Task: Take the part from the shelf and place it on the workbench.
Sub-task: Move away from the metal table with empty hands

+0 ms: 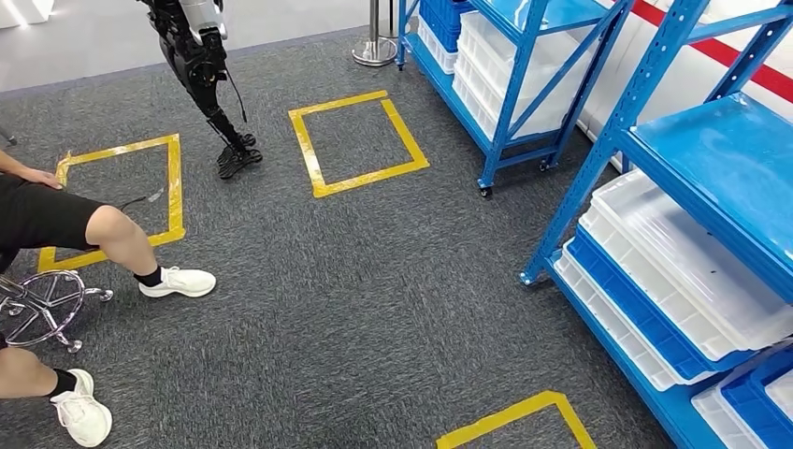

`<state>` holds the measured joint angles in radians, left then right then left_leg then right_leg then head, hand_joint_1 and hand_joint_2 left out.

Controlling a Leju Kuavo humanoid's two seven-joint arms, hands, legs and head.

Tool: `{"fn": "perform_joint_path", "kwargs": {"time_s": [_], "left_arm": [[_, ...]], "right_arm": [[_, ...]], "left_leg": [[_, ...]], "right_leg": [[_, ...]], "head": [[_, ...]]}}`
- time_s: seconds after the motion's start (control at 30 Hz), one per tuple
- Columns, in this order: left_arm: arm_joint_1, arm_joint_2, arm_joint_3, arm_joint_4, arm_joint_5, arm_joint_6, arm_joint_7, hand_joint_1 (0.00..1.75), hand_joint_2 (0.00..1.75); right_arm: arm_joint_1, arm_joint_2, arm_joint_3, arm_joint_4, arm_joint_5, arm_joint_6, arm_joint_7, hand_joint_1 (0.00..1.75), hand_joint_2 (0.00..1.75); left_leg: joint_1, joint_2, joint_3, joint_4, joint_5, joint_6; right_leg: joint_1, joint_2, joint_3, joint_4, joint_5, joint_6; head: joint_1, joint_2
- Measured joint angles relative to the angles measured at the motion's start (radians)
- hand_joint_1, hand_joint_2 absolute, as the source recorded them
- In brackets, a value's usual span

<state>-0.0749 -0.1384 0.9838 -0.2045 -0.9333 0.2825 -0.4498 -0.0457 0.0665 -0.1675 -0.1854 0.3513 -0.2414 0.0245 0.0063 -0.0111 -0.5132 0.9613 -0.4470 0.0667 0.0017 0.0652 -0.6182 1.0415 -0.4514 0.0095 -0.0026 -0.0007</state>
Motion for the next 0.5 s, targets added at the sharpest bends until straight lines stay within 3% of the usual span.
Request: {"fn": "perform_joint_path", "kwargs": {"time_s": [0.03, 0.07, 0.13, 0.17, 0.23, 0.27, 0.33, 0.4, 0.43, 0.5], "left_arm": [[0.001, -0.001, 0.000, 0.000, -0.001, -0.001, 0.000, 0.00, 0.00], [0.002, -0.002, 0.000, 0.000, -0.002, -0.003, 0.000, 0.00, 0.00], [0.003, -0.004, 0.000, 0.000, -0.004, -0.005, 0.000, 0.00, 0.00], [0.003, -0.006, 0.000, 0.000, -0.005, -0.006, 0.000, 0.00, 0.00], [0.003, -0.009, 0.000, 0.000, -0.007, -0.007, 0.000, 0.00, 0.00], [0.003, -0.010, 0.000, 0.000, -0.007, -0.007, -0.001, 0.00, 0.00], [0.002, -0.010, -0.001, -0.001, -0.009, -0.008, -0.002, 0.00, 0.00], [-0.001, -0.012, -0.003, -0.001, -0.010, -0.009, -0.004, 0.00, 0.00], [-0.003, -0.012, -0.005, -0.001, -0.010, -0.010, -0.005, 0.00, 0.00], [-0.002, -0.013, -0.008, -0.001, -0.009, -0.010, -0.007, 0.00, 0.00]], "right_arm": [[-0.002, -0.001, 0.000, 0.000, 0.001, 0.000, 0.002, 0.00, 0.00], [-0.003, -0.002, 0.000, 0.000, 0.002, -0.001, 0.003, 0.00, 0.00], [-0.002, -0.003, 0.000, 0.000, 0.002, -0.002, 0.006, 0.00, 0.00], [-0.001, -0.003, -0.001, 0.000, 0.002, -0.002, 0.008, 0.00, 0.00], [0.000, -0.005, -0.002, 0.000, 0.002, -0.004, 0.011, 0.00, 0.00], [-0.002, -0.004, -0.002, 0.000, 0.002, -0.004, 0.012, 0.00, 0.00], [-0.006, -0.003, -0.003, 0.000, 0.004, -0.006, 0.012, 0.00, 0.00], [-0.005, -0.004, -0.004, 0.000, 0.004, -0.007, 0.012, 0.00, 0.00], [-0.004, -0.005, -0.005, 0.000, 0.004, -0.007, 0.012, 0.00, 0.00], [-0.004, -0.005, -0.006, 0.000, 0.006, -0.007, 0.012, 0.00, 0.00]], "left_leg": [[-0.002, 0.014, 0.000, -0.006, 0.004, 0.002], [-0.003, 0.029, -0.002, -0.007, 0.005, 0.004], [-0.003, 0.058, -0.006, -0.007, 0.006, 0.002], [-0.002, 0.072, -0.008, -0.006, 0.006, -0.001], [0.001, 0.097, -0.009, 0.002, 0.001, -0.014], [0.001, 0.109, -0.011, 0.009, -0.004, -0.024], [-0.001, 0.130, -0.009, 0.020, -0.017, -0.043], [0.003, 0.148, -0.001, 0.022, -0.025, -0.057], [0.008, 0.139, 0.001, 0.029, -0.033, -0.064], [0.016, 0.085, -0.016, 0.079, -0.077, -0.075]], "right_leg": [[-0.003, -0.030, -0.031, 0.061, -0.029, -0.002], [-0.007, -0.044, -0.065, 0.130, -0.059, -0.001], [-0.019, -0.054, -0.103, 0.214, -0.085, 0.013], [-0.026, -0.059, -0.092, 0.200, -0.077, 0.026], [-0.039, -0.093, -0.012, 0.065, -0.034, 0.053], [-0.040, -0.118, 0.029, -0.003, -0.016, 0.060], [-0.038, -0.142, 0.066, -0.067, -0.001, 0.047], [-0.033, -0.120, 0.059, -0.063, 0.000, 0.022], [-0.034, -0.107, 0.060, -0.063, 0.000, 0.013], [-0.038, -0.083, 0.063, -0.064, 0.006, -0.004]], "head": [[0.002, 0.000], [0.004, 0.000], [0.005, 0.000], [0.006, 0.000], [0.007, 0.000], [0.008, 0.000], [0.006, 0.000], [0.004, 0.000], [0.003, 0.000], [-0.001, 0.000]]}}
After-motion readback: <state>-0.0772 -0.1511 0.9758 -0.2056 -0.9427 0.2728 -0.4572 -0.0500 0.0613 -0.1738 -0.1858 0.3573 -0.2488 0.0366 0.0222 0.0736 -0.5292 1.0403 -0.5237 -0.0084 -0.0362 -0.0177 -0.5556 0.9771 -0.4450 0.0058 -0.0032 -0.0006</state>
